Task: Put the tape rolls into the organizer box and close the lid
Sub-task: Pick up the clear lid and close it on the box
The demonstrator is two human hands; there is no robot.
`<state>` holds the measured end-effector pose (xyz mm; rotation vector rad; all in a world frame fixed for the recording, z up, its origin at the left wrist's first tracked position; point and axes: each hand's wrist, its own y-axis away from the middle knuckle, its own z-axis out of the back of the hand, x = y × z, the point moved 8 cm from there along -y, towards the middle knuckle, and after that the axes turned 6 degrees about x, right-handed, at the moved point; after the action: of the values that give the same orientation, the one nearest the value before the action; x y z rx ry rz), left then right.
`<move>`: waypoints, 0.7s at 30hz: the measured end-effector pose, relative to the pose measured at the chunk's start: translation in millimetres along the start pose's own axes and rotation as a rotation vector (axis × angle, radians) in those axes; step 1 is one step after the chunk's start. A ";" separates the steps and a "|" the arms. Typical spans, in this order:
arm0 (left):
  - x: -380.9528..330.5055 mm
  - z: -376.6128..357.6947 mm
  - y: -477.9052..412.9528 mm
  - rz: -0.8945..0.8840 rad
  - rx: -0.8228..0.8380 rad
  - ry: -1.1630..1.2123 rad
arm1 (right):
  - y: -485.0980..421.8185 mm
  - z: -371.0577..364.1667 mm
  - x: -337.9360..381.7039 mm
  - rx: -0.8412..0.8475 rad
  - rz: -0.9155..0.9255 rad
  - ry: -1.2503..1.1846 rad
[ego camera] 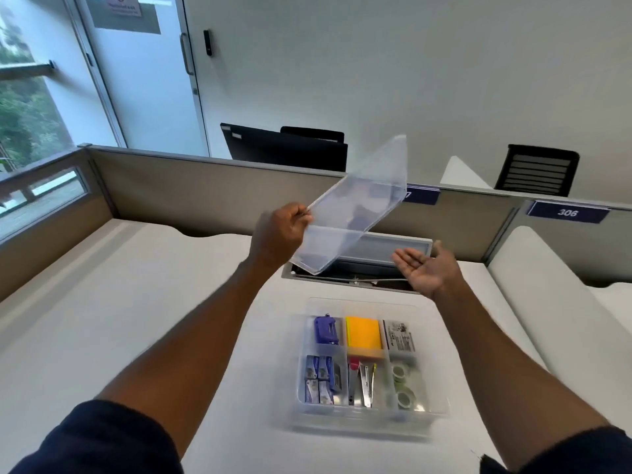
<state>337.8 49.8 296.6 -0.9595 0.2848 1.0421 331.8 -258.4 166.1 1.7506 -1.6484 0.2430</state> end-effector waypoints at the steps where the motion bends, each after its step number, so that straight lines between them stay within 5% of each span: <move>1: -14.5 -9.8 3.6 -0.104 0.019 -0.114 | 2.2 2.6 15.1 0.023 0.015 -0.080; 5: -42.3 -53.3 30.1 -0.416 0.161 -0.370 | 12.7 31.4 55.6 -0.012 0.023 -0.104; 11: -39.0 -99.8 71.7 -0.469 0.293 -0.249 | 27.1 87.7 34.2 -0.212 -0.223 0.451; 15: 2.4 -121.1 89.4 -0.079 0.465 0.023 | 24.0 121.4 18.7 -0.291 -0.269 0.662; 21: 86.6 -139.7 125.8 0.764 0.435 0.179 | 19.4 154.3 1.9 -0.341 -0.267 0.744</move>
<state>308.8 12.5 95.0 -0.5400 1.0395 1.4983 264.0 -351.2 61.4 1.3614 -0.8533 0.4015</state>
